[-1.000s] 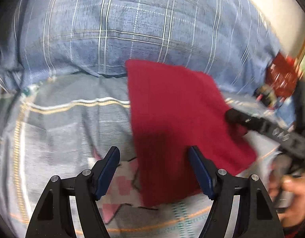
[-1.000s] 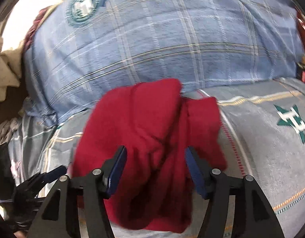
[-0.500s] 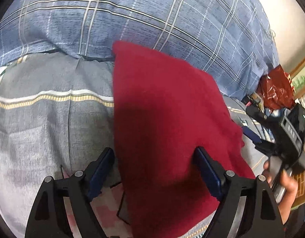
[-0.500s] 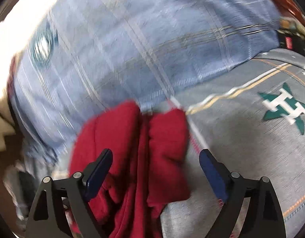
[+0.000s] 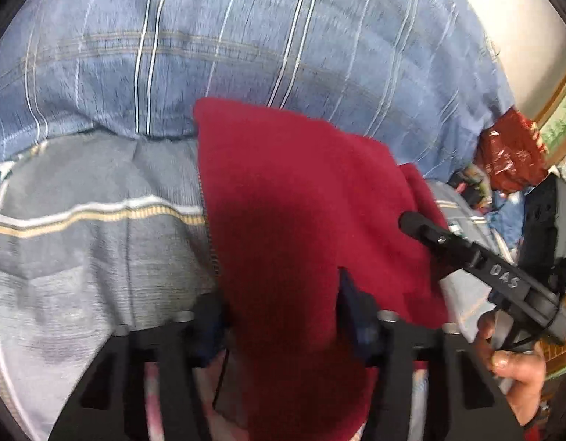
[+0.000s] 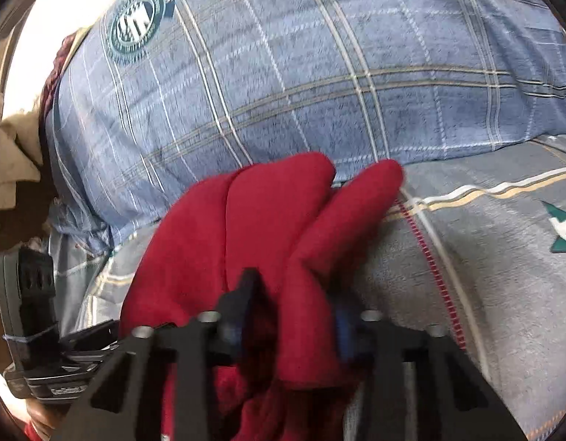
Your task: Fold small clothes
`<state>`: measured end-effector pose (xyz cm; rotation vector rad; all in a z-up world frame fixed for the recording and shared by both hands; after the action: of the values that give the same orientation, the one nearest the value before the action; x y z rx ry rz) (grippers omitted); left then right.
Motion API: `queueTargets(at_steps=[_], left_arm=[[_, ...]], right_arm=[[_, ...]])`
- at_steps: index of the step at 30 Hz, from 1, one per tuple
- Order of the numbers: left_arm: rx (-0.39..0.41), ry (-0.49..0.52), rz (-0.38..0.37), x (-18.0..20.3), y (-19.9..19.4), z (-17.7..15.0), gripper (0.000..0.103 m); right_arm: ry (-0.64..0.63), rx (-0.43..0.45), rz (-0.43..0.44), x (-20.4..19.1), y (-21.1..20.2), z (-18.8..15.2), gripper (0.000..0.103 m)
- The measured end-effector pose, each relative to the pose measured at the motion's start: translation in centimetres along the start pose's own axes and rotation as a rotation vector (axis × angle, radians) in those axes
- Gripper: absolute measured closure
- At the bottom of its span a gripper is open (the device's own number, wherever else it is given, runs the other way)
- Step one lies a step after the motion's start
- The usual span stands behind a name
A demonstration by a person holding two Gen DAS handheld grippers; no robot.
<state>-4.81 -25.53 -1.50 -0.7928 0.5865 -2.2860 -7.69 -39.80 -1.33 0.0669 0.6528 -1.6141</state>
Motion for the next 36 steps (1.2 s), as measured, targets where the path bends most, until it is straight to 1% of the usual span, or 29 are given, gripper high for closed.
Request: queueTargets(at_steps=[2, 4, 7, 10, 11, 13, 14, 15, 16, 17, 18, 19, 21, 22, 23, 24, 25, 26, 27, 28, 29, 30, 31, 32, 34, 35, 36], left_arm=[[0.001, 0.015, -0.018, 0.8, -2.0, 0.0, 0.063], [0.006, 0.053, -0.004, 1.4, -4.3, -0.4, 0.064], [0.014, 0.098, 0.005, 1.5, -8.3, -1.7, 0.064], [0.004, 0.088, 0.048, 0.0, -11.7, -3.9, 0.063], [-0.004, 0.082, 0.066, -0.6, -12.3, -4.8, 0.062], [-0.028, 0.055, 0.122, -2.1, -12.5, -7.1, 0.058], [-0.042, 0.036, 0.138, -2.8, -12.3, -8.1, 0.056], [-0.047, 0.022, 0.166, -3.4, -12.1, -9.3, 0.051], [-0.033, 0.024, 0.184, -3.4, -12.3, -9.6, 0.047], [-0.015, 0.031, 0.200, -3.5, -12.5, -9.7, 0.045], [-0.001, 0.036, 0.214, -3.4, -12.8, -9.7, 0.044], [0.010, 0.035, 0.220, -3.3, -13.0, -9.7, 0.044], [0.046, 0.036, 0.237, -3.1, -13.5, -9.3, 0.043], [0.065, 0.043, 0.247, -3.1, -14.0, -9.4, 0.041], [0.086, 0.052, 0.261, -2.8, -14.2, -9.5, 0.040], [0.109, 0.065, 0.271, -2.7, -14.6, -9.8, 0.039], [0.123, 0.077, 0.275, -2.5, -14.8, -10.4, 0.039], [0.132, 0.087, 0.277, -2.4, -15.0, -10.7, 0.038], [0.136, 0.097, 0.277, -2.2, -15.1, -11.1, 0.035], [0.138, 0.103, 0.274, -2.5, -15.4, -11.3, 0.034], [0.145, 0.109, 0.276, -2.4, -15.6, -11.4, 0.034], [0.153, 0.120, 0.287, -2.5, -15.7, -11.3, 0.034], [0.161, 0.135, 0.302, -2.5, -15.8, -11.2, 0.035], [0.172, 0.147, 0.314, -2.3, -16.1, -11.2, 0.036], [0.197, 0.161, 0.328, -2.1, -16.8, -11.2, 0.036], [0.212, 0.167, 0.335, -1.9, -17.2, -11.1, 0.036], [0.228, 0.173, 0.342, -1.6, -17.8, -11.1, 0.036]], right_arm=[[0.007, 0.022, 0.014, -0.6, -1.3, 0.4, 0.079], [0.006, 0.025, 0.046, -1.5, -2.3, 0.4, 0.080], [-0.032, 0.012, 0.089, -4.1, -4.3, -0.5, 0.080], [-0.072, -0.017, 0.138, -6.7, -6.9, -2.3, 0.080], [-0.073, -0.030, 0.156, -7.2, -7.5, -3.2, 0.080], [-0.082, -0.072, 0.169, -7.8, -7.9, -5.4, 0.076], [-0.093, -0.095, 0.148, -7.8, -7.9, -6.4, 0.073], [-0.104, -0.117, 0.103, -7.4, -7.8, -7.4, 0.068], [-0.105, -0.122, 0.074, -7.1, -7.9, -7.8, 0.066], [-0.106, -0.117, 0.043, -6.8, -8.3, -7.8, 0.065], [-0.117, -0.090, 0.015, -6.7, -9.2, -7.5, 0.064], [-0.134, -0.064, 0.015, -7.2, -10.1, -7.1, 0.063], [-0.169, -0.021, 0.051, -8.9, -11.5, -6.8, 0.058], [-0.192, -0.012, 0.090, -10.3, -12.1, -7.0, 0.058], [-0.213, -0.015, 0.124, -11.6, -12.2, -7.4, 0.058], [-0.243, -0.025, 0.153, -12.9, -11.9, -8.0, 0.061], [-0.273, -0.036, 0.158, -13.4, -11.1, -8.6, 0.065], [-0.309, -0.059, 0.130, -13.4, -10.1, -9.4, 0.065], [-0.333, -0.075, 0.083, -12.8, -9.4, -10.1, 0.066], [-0.362, -0.100, -0.012, -11.2, -8.2, -11.0, 0.065], [-0.353, -0.120, -0.040, -10.2, -7.6, -11.5, 0.066], [-0.296, -0.138, -0.027, -9.1, -7.3, -12.1, 0.066], [-0.252, -0.129, -0.009, -8.6, -7.6, -12.1, 0.066], [-0.235, -0.125, -0.005, -8.6, -8.0, -12.0, 0.066], [-0.263, -0.109, -0.016, -9.2, -8.8, -11.6, 0.065], [-0.277, -0.093, -0.021, -9.7, -9.5, -11.3, 0.060], [-0.283, -0.071, -0.022, -10.1, -10.4, -11.0, 0.060]])
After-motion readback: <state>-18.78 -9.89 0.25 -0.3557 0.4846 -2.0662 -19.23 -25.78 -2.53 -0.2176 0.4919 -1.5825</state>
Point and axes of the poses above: each gripper's, at about its wrist camera, not at the fingertips, and y roughly the way its jaws point, x to its right, z to its top, the point moved 9 cm from there along y, roughly the way its jaws point, and after that the axes turned 12 degrees about x, right-handed, at the moved point
